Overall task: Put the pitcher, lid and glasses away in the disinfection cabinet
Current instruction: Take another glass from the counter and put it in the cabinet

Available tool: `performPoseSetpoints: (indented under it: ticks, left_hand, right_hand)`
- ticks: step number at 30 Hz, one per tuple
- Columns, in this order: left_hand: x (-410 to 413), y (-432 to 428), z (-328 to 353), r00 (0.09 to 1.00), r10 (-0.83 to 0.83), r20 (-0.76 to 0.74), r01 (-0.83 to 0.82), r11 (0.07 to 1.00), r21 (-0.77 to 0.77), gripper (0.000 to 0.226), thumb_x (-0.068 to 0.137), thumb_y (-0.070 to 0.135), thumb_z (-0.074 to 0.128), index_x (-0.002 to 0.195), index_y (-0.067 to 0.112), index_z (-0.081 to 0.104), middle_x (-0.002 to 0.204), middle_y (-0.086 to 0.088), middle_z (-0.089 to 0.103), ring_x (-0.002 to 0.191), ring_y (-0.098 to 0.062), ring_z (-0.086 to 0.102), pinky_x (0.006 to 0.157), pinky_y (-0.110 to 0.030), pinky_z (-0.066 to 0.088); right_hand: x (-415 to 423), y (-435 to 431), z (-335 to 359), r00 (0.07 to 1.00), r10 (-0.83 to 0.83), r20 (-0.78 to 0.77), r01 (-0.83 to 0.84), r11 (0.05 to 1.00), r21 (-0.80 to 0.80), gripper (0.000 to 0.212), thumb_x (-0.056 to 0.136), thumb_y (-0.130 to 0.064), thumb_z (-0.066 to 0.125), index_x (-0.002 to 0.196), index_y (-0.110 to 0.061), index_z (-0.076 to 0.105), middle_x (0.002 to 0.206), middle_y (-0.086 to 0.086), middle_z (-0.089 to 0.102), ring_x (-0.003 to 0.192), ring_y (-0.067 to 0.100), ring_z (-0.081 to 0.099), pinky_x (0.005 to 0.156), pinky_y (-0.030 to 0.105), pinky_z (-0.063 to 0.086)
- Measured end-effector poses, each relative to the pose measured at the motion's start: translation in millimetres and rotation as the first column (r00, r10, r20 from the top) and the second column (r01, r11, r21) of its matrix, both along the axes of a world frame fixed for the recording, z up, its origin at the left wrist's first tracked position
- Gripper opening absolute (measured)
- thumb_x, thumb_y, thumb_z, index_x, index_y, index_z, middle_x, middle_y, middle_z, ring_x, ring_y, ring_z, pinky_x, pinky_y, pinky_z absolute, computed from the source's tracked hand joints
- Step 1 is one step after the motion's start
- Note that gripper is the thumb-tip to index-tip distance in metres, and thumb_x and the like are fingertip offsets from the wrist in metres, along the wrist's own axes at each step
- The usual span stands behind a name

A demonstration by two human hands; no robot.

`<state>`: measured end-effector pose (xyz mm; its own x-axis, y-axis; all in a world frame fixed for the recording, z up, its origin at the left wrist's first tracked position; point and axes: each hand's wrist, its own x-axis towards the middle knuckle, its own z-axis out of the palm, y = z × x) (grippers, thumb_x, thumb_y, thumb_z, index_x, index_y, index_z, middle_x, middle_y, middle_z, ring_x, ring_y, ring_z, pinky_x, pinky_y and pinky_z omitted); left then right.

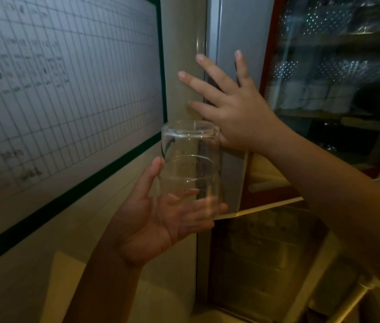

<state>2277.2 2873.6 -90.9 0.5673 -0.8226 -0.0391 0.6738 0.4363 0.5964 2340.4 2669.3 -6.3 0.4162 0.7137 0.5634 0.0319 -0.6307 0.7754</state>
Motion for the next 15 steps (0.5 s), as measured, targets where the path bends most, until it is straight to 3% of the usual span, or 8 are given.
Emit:
performPoseSetpoints:
  ticks: [6, 8, 11, 15]
  left_hand:
    - [4, 7, 9, 0.996, 0.072, -0.052, -0.072, 0.997, 0.015, 0.087, 0.043, 0.036, 0.091, 0.109, -0.012, 0.061, 0.122, -0.039, 0.051, 0.105, -0.051, 0.056, 0.064, -0.053, 0.056]
    - [5, 7, 11, 0.992, 0.119, -0.045, -0.115, 0.991, 0.067, 0.088, 0.051, 0.049, 0.078, 0.116, -0.008, 0.06, 0.121, -0.037, 0.053, 0.103, -0.049, 0.059, 0.06, -0.049, 0.057]
    - [5, 8, 13, 0.99, 0.135, -0.035, -0.131, 0.986, 0.1, 0.084, 0.058, 0.053, 0.062, 0.12, -0.003, 0.055, 0.119, -0.036, 0.055, 0.103, -0.047, 0.06, 0.062, -0.048, 0.058]
    - [8, 8, 10, 0.993, 0.111, -0.026, -0.108, 0.989, 0.098, 0.087, 0.049, 0.048, 0.078, 0.114, -0.007, 0.062, 0.12, -0.036, 0.054, 0.104, -0.048, 0.058, 0.064, -0.05, 0.057]
  right_hand:
    - [6, -1, 12, 0.996, -0.088, -0.006, 0.087, 0.993, -0.083, 0.043, 0.089, -0.041, 0.04, 0.095, -0.013, 0.072, 0.123, 0.007, 0.061, 0.131, 0.033, 0.04, 0.105, 0.061, -0.004]
    - [6, -1, 12, 0.996, -0.091, 0.009, 0.091, 0.992, -0.086, 0.042, 0.089, -0.038, 0.039, 0.093, -0.012, 0.072, 0.111, 0.007, 0.066, 0.128, 0.032, 0.044, 0.105, 0.058, -0.006]
    - [5, -1, 10, 0.996, -0.091, 0.024, 0.092, 0.993, -0.078, 0.042, 0.089, -0.036, 0.037, 0.088, -0.012, 0.071, 0.098, 0.005, 0.066, 0.123, 0.031, 0.048, 0.106, 0.061, 0.001]
    - [1, -1, 10, 0.995, -0.101, 0.025, 0.102, 0.992, -0.08, 0.043, 0.088, -0.036, 0.035, 0.084, -0.013, 0.071, 0.092, 0.005, 0.065, 0.117, 0.03, 0.052, 0.103, 0.064, 0.005]
